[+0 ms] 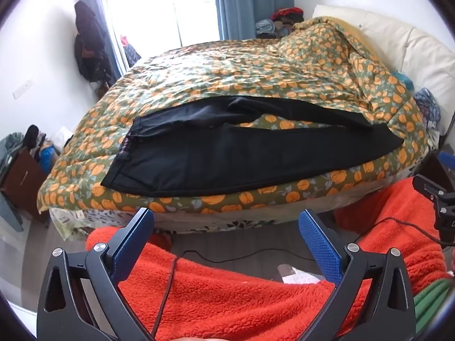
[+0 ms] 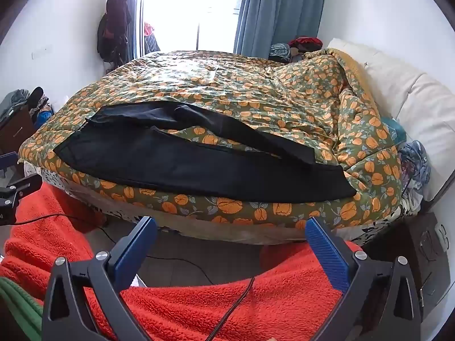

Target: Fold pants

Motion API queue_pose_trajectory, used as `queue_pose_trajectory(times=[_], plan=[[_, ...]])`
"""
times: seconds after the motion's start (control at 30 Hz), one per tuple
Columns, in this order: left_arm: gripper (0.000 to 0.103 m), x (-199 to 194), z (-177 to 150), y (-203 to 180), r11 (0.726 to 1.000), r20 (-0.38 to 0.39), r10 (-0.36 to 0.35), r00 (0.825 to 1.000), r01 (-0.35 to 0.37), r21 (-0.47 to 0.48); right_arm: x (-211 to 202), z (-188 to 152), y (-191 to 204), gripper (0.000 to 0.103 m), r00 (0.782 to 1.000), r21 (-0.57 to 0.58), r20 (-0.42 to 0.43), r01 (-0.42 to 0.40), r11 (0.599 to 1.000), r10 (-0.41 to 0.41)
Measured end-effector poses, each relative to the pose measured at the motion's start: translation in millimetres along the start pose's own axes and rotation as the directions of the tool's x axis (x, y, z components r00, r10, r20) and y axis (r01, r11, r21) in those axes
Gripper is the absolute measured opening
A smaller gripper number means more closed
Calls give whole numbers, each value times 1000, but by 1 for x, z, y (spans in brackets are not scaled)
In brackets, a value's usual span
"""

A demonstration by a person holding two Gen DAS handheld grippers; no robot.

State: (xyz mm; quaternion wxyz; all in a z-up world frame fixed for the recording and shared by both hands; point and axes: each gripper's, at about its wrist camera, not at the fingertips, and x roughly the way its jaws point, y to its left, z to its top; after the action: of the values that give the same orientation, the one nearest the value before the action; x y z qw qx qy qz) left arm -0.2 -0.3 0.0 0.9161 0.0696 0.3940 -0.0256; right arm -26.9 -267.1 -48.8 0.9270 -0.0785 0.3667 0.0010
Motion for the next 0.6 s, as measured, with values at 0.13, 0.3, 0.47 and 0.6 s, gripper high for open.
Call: queue_pose_trajectory(times=[0.13,0.3,0.47,0.6], plan=[[102,0,0,0,1000,-8,0,1000,0,-5,1,-1,-2,103,1000,3,-2,2,1000,-2],[102,2,0,-1,1000,-18,-4,1000,4,-5,6,-7,0,103,1000,10,-4,-9,1000,9],[102,2,-1,0,1000,-21,-5,1000,5,-11,5,-4,-3,103,1000,16,-7,-15,1000,15],[102,4,-3,1,1000,-26,-6,1000,5,-11,4,-4,-1,103,1000,16,-8,-15,1000,15]])
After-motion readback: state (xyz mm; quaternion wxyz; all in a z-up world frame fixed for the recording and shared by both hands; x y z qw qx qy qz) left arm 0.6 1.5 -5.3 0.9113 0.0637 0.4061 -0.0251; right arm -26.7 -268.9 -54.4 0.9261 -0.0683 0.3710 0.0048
